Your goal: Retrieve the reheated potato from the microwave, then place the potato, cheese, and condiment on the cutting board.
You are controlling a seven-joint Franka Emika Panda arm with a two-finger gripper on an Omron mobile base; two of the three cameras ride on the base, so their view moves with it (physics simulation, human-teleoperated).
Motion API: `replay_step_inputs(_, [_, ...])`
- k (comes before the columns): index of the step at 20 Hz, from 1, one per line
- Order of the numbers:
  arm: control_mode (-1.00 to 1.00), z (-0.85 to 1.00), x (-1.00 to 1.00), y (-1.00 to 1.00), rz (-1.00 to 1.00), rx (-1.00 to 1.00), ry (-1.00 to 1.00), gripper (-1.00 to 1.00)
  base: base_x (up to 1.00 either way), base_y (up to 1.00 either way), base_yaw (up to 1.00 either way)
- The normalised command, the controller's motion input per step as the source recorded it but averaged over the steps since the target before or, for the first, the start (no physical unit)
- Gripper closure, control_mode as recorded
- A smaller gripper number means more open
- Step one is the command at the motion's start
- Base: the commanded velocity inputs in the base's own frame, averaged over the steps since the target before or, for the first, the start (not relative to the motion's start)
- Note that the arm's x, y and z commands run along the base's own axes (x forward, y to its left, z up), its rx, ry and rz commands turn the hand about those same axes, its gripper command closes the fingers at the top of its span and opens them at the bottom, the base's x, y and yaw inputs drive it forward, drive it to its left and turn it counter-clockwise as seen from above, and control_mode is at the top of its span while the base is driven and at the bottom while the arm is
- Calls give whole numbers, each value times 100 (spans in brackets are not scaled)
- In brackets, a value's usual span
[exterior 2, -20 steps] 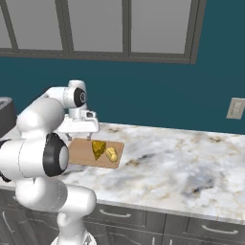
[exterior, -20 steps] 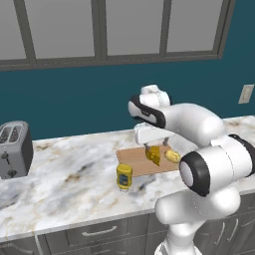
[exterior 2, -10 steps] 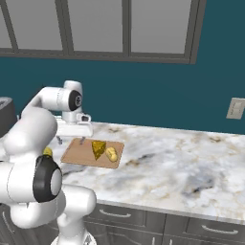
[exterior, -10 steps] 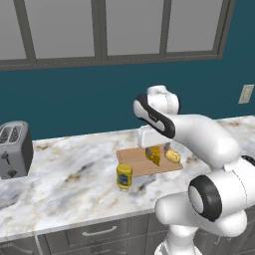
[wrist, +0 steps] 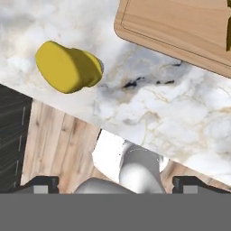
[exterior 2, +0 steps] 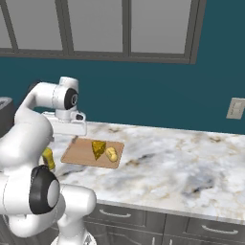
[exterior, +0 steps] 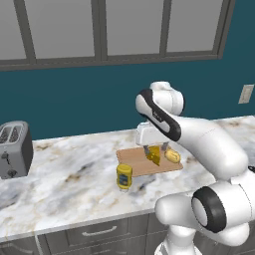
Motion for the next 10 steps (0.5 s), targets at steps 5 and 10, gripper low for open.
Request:
replay_step_inputs(5, [-100, 15, -20, 24, 0, 0, 0, -100, 0, 0, 0])
replay_step_inputs(10, [-100, 1, -25, 24, 2, 0, -1, -100, 0, 0, 0])
